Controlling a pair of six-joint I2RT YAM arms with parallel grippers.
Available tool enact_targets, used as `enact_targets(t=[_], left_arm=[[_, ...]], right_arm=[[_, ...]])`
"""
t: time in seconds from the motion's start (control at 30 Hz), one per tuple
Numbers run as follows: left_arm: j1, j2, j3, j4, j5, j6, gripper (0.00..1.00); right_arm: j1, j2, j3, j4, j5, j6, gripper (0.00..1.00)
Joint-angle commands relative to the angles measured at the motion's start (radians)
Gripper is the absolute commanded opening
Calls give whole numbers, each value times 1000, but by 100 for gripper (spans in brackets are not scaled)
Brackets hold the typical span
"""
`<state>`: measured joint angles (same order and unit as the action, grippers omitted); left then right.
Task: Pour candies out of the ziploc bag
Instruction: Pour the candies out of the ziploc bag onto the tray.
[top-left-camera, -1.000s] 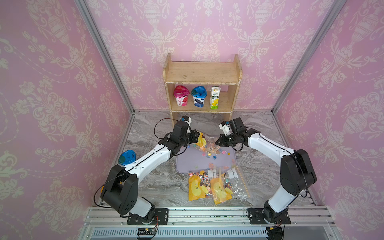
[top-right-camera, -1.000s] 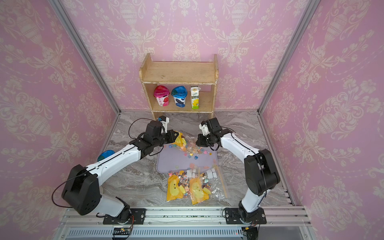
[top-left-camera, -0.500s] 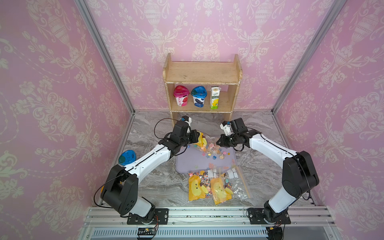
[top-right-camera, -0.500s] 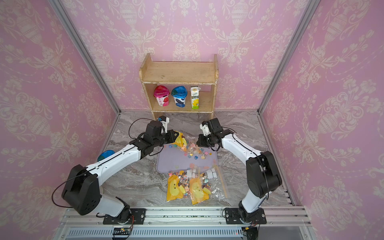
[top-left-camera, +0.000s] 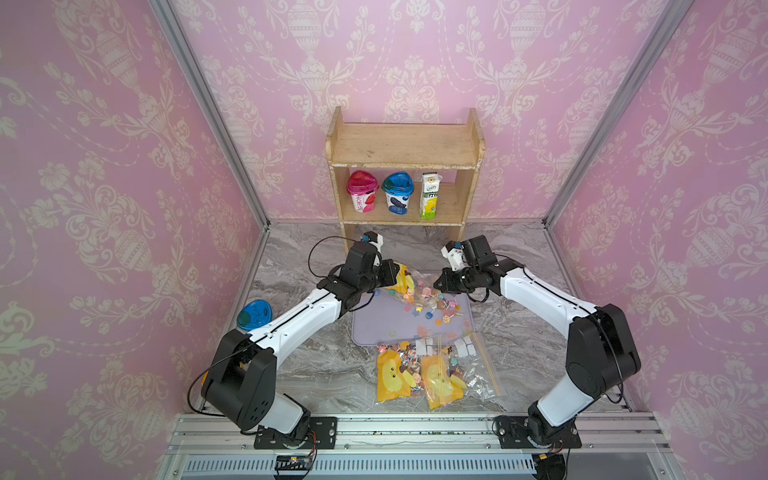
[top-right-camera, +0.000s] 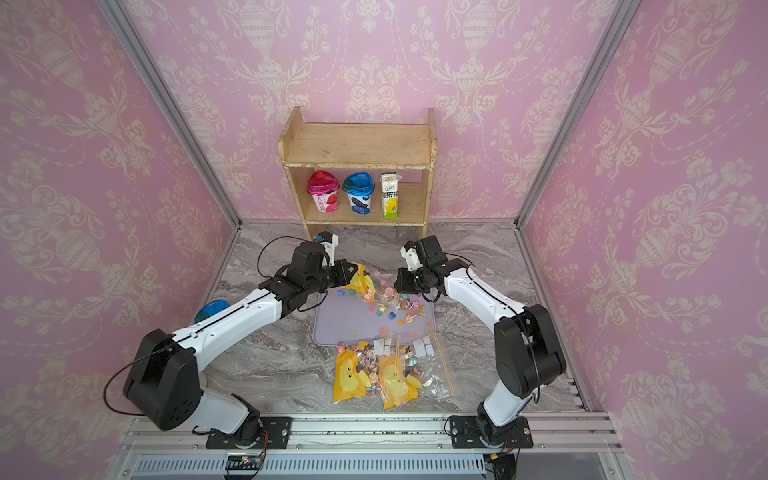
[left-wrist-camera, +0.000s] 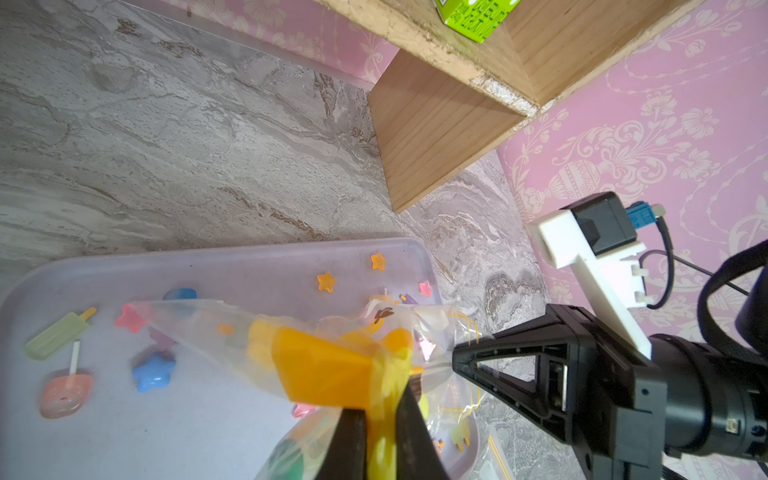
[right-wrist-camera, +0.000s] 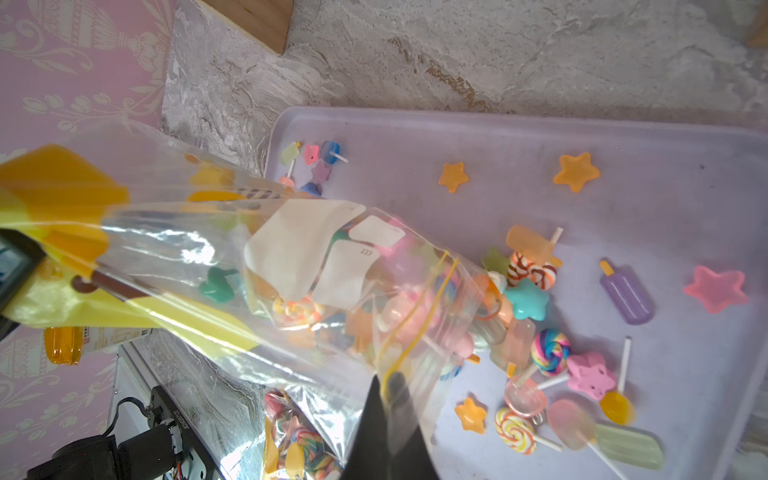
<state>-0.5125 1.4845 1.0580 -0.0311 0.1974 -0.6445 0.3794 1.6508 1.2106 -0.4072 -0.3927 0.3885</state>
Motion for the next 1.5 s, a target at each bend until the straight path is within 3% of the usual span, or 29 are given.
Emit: enact_targets(t=[0.0,0.8,1.47], left_arm=[[17,-31,40,77,-34,10,0],[19,2,121,45,-44,54,0],[23,-7,122,31,-68,80,0]], right_arm=[[-8,-39,-20,-62,43,-23,0],[-10,15,85,-104,48,-49,0],[-13,40,82,-87,12,-41,0]])
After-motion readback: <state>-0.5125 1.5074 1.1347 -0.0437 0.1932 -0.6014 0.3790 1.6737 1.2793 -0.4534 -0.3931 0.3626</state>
